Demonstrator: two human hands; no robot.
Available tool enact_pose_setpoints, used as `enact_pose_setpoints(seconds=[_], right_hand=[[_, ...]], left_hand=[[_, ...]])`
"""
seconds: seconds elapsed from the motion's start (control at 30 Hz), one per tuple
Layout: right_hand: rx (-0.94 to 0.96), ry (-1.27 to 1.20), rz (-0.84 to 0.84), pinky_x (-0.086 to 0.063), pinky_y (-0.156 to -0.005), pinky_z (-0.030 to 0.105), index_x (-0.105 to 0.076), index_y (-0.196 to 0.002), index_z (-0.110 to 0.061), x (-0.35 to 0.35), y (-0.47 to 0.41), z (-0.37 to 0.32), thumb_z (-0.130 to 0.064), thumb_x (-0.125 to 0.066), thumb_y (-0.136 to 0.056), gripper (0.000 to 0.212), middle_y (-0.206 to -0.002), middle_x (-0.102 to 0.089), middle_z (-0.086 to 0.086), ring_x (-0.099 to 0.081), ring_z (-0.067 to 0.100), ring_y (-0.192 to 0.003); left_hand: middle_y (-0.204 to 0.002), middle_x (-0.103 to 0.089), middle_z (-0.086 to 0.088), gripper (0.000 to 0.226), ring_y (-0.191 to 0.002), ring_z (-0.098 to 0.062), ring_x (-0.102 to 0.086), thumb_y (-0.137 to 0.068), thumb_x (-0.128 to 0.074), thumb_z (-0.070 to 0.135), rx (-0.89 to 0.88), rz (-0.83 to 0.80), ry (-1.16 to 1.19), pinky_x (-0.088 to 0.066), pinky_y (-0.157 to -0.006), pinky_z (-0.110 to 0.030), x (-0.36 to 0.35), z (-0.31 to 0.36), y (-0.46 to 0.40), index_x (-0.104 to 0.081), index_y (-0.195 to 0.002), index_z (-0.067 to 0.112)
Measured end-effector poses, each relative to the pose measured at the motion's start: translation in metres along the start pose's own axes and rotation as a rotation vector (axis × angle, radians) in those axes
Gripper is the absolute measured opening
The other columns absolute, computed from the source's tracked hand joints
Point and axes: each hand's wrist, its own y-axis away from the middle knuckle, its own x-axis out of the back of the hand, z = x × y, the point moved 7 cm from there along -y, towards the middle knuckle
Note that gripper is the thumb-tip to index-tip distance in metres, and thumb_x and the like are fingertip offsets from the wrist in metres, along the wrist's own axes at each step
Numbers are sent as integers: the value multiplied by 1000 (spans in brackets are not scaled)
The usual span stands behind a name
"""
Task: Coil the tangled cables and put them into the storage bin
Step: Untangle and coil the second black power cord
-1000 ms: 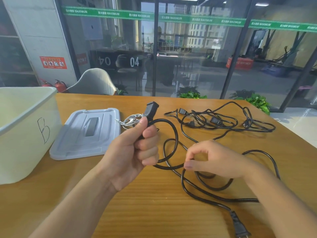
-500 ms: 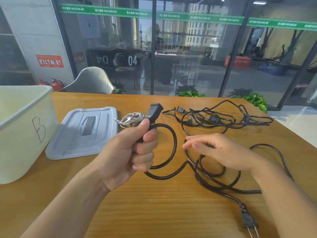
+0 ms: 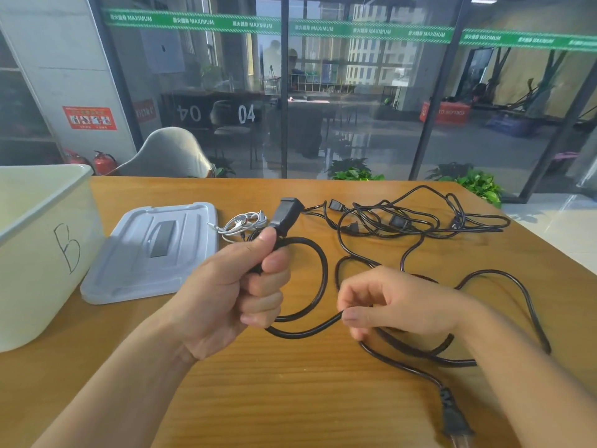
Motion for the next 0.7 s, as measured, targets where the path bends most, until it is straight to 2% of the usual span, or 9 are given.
enact_pose_setpoints(seconds=[0.1,0.2,0.27,0.33,0.4,0.47,0.57,0.6,0.7], right_hand=[[-52,-50,39,-44,-64,23,-66,-80,-25,14,2,14,-55,-71,-94,33,-63,-58,1,-50,13,-60],[-135,-29,80,-42,-65,30,-68,-80,-24,23,4,24,-65,-70,-90,42,-62,-55,-1,-47,15,-60],[-219,123,141,-41,-65,31,-70,-80,-28,29,4,25,-80,-63,-82,53,-63,-55,-8,-48,8,-61],[-336,469,299,-37,-59,28,-67,-75,-33,38,9,17,-95,-43,-71,67,-59,-58,-12,-49,1,-56],[-374,798,587,-30,-48,25,-59,-63,-29,48,17,-7,-101,-18,-65,83,-48,-54,-11,-48,-1,-48],[-307,918,862,-23,-45,20,-46,-52,-24,49,26,-34,-94,-25,-78,77,-38,-40,-9,-40,-1,-40],[-146,737,1010,-27,-43,25,-40,-54,-21,38,27,-46,-68,-57,-92,63,-39,-35,-5,-37,7,-39],[-88,620,989,-30,-44,29,-43,-56,-22,34,23,-45,-59,-60,-95,57,-42,-39,-5,-39,12,-41],[-5,246,813,-35,-48,21,-61,-68,-25,21,10,-41,-46,-55,-102,40,-54,-53,-12,-45,9,-47]], left_hand=[[-58,-29,13,38,-44,0,-25,-102,-49,48,62,-157,-89,-26,-47,-21,-15,-7,3,-54,-72,24],[-59,-32,14,38,-46,-2,-25,-104,-44,46,119,-281,-178,-26,-49,-22,-26,-13,8,-55,-75,24],[-59,-33,13,39,-48,-4,-25,-106,-44,47,156,-284,-269,-26,-50,-20,-27,-18,9,-57,-76,25],[-59,-33,11,40,-50,-7,-24,-105,-44,47,176,-235,-387,-27,-49,-19,-27,-25,7,-58,-76,25],[-59,-35,9,38,-52,-10,-25,-103,-45,48,141,-152,-510,-26,-50,-19,-27,-27,2,-58,-77,24],[-61,-36,9,38,-55,-12,-27,-105,-44,49,65,-36,-610,-27,-52,-21,-22,-25,-4,-57,-79,24],[-64,-33,7,40,-58,-14,-25,-111,-41,43,15,100,-623,-25,-51,-20,-12,-24,-9,-52,-80,20],[-65,-32,7,39,-58,-14,-25,-111,-41,40,11,126,-631,-25,-51,-20,-10,-25,-10,-51,-80,20],[-63,-36,10,37,-56,-12,-28,-111,-39,38,-36,210,-668,-27,-51,-21,-2,-29,-15,-51,-82,18]])
